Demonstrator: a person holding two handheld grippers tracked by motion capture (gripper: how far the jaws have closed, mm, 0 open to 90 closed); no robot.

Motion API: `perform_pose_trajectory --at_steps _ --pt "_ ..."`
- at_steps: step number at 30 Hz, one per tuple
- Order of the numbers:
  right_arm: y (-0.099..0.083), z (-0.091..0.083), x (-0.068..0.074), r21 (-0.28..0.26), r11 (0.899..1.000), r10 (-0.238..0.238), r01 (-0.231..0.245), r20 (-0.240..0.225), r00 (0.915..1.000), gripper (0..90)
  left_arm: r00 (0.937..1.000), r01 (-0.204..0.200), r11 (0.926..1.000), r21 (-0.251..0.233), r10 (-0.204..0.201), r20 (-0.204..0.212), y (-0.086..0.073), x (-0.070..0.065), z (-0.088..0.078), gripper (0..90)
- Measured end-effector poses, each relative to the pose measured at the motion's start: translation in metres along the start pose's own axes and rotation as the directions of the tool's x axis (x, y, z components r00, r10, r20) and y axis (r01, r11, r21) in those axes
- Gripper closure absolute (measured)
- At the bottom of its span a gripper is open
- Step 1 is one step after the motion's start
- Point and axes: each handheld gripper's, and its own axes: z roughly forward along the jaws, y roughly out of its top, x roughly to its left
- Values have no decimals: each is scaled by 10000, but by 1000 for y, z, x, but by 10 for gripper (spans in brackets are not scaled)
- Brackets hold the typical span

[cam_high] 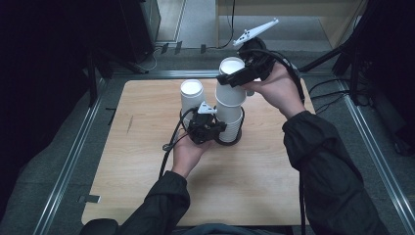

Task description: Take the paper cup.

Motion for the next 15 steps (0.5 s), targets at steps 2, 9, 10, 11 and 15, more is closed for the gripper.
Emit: perform_pose_trajectory --at_steps 2,9,10,11,15 --pt "4 -12 5 -161 9998 -153 154 91 9998 249 10000 55 10000 -6 -55 77 0 0 0 821" --pt "0 -40 10 -158 9992 -369 366 -140 9992 250 9992 30 9999 148 -36 402 -2 -1 -1 793" --pt "-3 -43 11 -154 9992 -372 369 -184 9991 250 9989 15 9996 285 -28 462 -2 -1 -1 788" --pt "-6 -46 11 -114 9992 -391 387 -278 9989 250 9989 -38 9995 326 22 471 -2 0 -2 789" --pt "-26 -56 15 -105 9988 -478 474 -486 9977 250 9962 97 9992 392 -131 861 -3 3 -9 758"
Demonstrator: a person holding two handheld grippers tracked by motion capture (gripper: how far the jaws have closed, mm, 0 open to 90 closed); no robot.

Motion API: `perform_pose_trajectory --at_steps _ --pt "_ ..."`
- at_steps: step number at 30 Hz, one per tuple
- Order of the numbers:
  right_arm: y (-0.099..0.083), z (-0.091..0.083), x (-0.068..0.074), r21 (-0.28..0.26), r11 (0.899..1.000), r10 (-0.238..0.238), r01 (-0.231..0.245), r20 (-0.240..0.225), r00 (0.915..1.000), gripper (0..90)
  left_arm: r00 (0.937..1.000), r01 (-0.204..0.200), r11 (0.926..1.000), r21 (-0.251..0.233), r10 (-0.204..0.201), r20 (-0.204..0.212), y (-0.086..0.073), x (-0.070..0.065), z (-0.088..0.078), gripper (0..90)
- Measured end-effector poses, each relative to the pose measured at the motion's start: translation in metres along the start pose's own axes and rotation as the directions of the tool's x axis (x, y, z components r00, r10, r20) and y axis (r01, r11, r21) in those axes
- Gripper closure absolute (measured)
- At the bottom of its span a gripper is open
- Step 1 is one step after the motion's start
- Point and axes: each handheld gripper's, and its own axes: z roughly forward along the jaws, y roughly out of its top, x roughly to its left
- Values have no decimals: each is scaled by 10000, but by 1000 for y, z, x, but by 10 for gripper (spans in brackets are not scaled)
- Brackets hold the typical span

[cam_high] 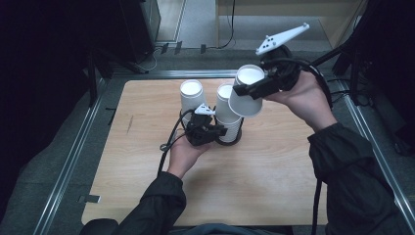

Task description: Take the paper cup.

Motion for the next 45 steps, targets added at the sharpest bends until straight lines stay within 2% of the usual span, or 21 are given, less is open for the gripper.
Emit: perform_pose_trajectory --at_steps 2,5,7,8,10,13,14,15,16,17,21,25,26,27,28,31,32,35,36,42,45 --pt "-13 -3 4 61 9999 125 -124 -206 9997 250 10000 -43 10000 -1 43 55 0 0 -2 734" --pt "-22 -3 8 201 9998 94 -88 -290 9995 250 9990 -290 9996 18 289 333 -1 0 -6 668" --pt "-35 -4 13 216 9998 34 -25 -394 9992 250 9981 -368 9993 41 365 503 -2 -2 -9 655" --pt "-39 -4 15 215 9998 49 -40 -405 9992 250 9962 -547 9984 151 535 688 -3 -3 -12 649" --pt "-47 -3 17 203 9998 51 -41 -490 9988 250 9943 -874 9960 189 860 636 -5 -4 -14 631" --pt "-55 -2 19 229 9997 37 -25 -533 9986 250 9929 -1029 9944 256 1011 632 -7 -5 -16 596" --pt "-63 0 21 281 9996 30 -13 -606 9982 250 9905 -1093 9936 282 1066 865 -10 -4 -17 575" --pt "-63 0 21 281 9996 30 -13 -606 9982 250 9905 -1093 9936 282 1066 865 -10 -4 -17 560" --pt "-71 2 23 338 9994 19 4 -691 9976 250 9862 -1212 9924 195 1182 1163 -14 -3 -18 543" --pt "-71 2 23 338 9994 19 4 -691 9976 250 9862 -1212 9924 195 1182 1163 -14 -3 -18 527" --pt "-90 11 24 433 9990 148 -109 -897 9959 250 9782 -1535 9881 121 1502 1433 -23 1 -22 503" --pt "-100 18 25 490 9987 162 -112 -1036 9945 250 9775 -1416 9894 311 1348 1624 -27 3 -22 488" --pt "-106 23 26 543 9984 228 -169 -1104 9936 250 9728 -1654 9857 328 1576 1696 -30 4 -23 486" --pt "-106 23 26 543 9984 228 -169 -1104 9936 250 9728 -1654 9857 328 1576 1696 -30 4 -23 481" --pt "-112 28 27 587 9981 240 -173 -1164 9929 250 9690 -1787 9834 310 1705 1788 -32 5 -24 478" --pt "-117 33 29 591 9982 215 -142 -1248 9919 250 9670 -1808 9832 235 1734 1866 -36 4 -25 472" --pt "-123 39 30 589 9981 254 -172 -1415 9896 249 9627 -1943 9807 194 1869 1955 -39 4 -25 468" --pt "-131 46 32 629 9978 309 -210 -1600 9866 250 9606 -2059 9785 160 1989 1942 -43 5 -26 470" --pt "-139 53 33 604 9977 401 -301 -1724 9842 250 9581 -2272 9738 80 2220 1810 -47 5 -26 480" --pt "-156 66 35 542 9968 680 -586 -1912 9792 250 9572 -2093 9778 82 2031 2061 -53 13 -29 477" --pt "-167 75 36 521 9970 668 -576 -1957 9784 250 9615 -2004 9797 -53 1977 1910 -56 17 -30 420"
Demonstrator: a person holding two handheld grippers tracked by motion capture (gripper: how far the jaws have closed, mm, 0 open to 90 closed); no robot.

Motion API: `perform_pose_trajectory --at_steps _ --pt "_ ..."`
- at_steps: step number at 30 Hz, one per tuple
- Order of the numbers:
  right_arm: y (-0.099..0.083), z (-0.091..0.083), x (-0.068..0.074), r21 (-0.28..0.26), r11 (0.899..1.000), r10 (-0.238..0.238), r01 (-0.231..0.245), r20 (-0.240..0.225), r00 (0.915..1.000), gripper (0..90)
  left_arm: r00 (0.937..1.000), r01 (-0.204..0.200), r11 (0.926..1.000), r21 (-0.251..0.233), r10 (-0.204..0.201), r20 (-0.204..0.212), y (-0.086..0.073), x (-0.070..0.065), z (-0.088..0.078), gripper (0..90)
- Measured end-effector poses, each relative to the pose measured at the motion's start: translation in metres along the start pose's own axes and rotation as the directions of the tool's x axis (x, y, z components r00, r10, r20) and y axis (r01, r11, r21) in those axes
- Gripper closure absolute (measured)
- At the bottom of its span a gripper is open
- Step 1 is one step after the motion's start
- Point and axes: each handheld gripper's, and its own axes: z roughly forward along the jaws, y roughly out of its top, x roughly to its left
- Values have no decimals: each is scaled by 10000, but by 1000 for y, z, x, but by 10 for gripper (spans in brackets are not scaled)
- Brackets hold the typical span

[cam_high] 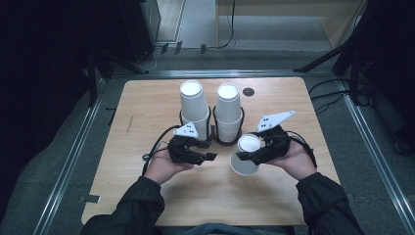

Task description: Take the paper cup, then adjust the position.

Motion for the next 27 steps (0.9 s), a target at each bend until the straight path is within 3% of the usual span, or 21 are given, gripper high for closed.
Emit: perform_pose_trajectory --at_steps 3,6,12,13,14,15,19,24,27 --pt "-10 14 -6 118 9999 89 -88 -87 9999 250 9996 105 9999 -55 -106 -253 -3 3 -2 412" --pt "-13 20 -8 157 9996 221 -218 -167 9996 250 9996 90 10000 15 -90 -252 -4 4 -2 352" --pt "-14 30 -4 257 9997 45 -40 -214 9998 250 9988 75 9988 478 -99 487 -5 5 -3 200" --pt "-13 31 -3 217 9998 58 -52 -263 9996 250 9947 239 9987 458 -283 991 -6 5 -4 178" --pt "-13 31 -3 217 9998 58 -52 -263 9996 250 9947 239 9987 458 -283 991 -6 5 -4 163" --pt "-14 32 -2 24 9998 190 -189 -365 9992 250 9911 296 9989 355 -339 1289 -7 4 -3 147" --pt "-15 35 0 78 9998 166 -163 -355 9992 250 9913 -596 9960 669 512 1213 -8 -4 -2 125" --pt "-12 42 3 -139 9997 182 -189 -489 9986 250 9919 -490 9957 787 392 1210 -7 -5 4 93" --pt "-9 47 5 -241 9996 102 -119 -715 9974 251 9862 -531 9942 938 375 1610 -8 -4 10 69"
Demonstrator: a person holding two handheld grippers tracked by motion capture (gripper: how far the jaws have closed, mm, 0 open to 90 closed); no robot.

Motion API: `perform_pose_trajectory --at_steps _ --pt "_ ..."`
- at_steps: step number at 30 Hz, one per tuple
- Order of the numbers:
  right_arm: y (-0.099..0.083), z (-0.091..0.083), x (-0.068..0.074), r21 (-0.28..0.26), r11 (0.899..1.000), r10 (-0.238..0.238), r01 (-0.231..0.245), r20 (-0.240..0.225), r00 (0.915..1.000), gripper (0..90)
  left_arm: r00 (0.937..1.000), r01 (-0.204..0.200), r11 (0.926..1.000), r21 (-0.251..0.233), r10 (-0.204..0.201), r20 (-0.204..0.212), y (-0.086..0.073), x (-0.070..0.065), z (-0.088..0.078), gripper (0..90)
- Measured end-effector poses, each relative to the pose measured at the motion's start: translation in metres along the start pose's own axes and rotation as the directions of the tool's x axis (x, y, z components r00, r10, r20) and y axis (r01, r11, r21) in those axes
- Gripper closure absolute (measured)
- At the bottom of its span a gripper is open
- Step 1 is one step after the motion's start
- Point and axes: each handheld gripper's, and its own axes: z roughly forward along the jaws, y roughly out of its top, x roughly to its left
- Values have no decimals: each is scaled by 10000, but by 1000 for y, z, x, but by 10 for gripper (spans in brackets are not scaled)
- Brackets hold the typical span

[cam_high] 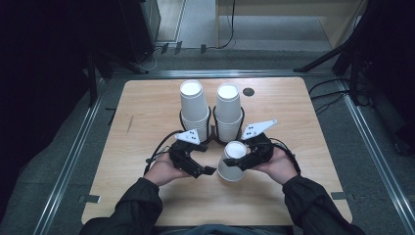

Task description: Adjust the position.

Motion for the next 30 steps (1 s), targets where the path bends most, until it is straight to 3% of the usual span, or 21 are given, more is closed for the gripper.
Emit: perform_pose_trajectory --at_steps 2,7,11,13,19,24,30 --pt "1 3 1 20 10000 -79 79 -68 9999 251 9996 -262 9996 111 263 -113 0 -1 2 70" --pt "4 5 2 -70 9999 -102 101 -251 9996 251 9996 -170 9998 71 171 -204 -1 1 7 69" --pt "7 3 3 -439 9990 -56 35 -458 9989 252 9997 93 9997 -240 -88 222 -1 5 12 48" --pt "10 1 5 -773 9970 -42 -5 -602 9982 252 9998 -94 9999 -84 95 149 1 4 18 39" --pt "12 -1 9 -924 9956 -181 122 -637 9978 252 9989 -252 9995 -180 259 386 4 -1 28 0" --pt "17 -8 11 -1495 9888 -109 -31 -928 9956 254 9965 -625 9948 -810 667 501 7 -8 33 0" --pt "20 -11 13 -2100 9771 74 -356 -1337 9910 255 9971 -498 9952 -838 543 525 6 -9 36 0"
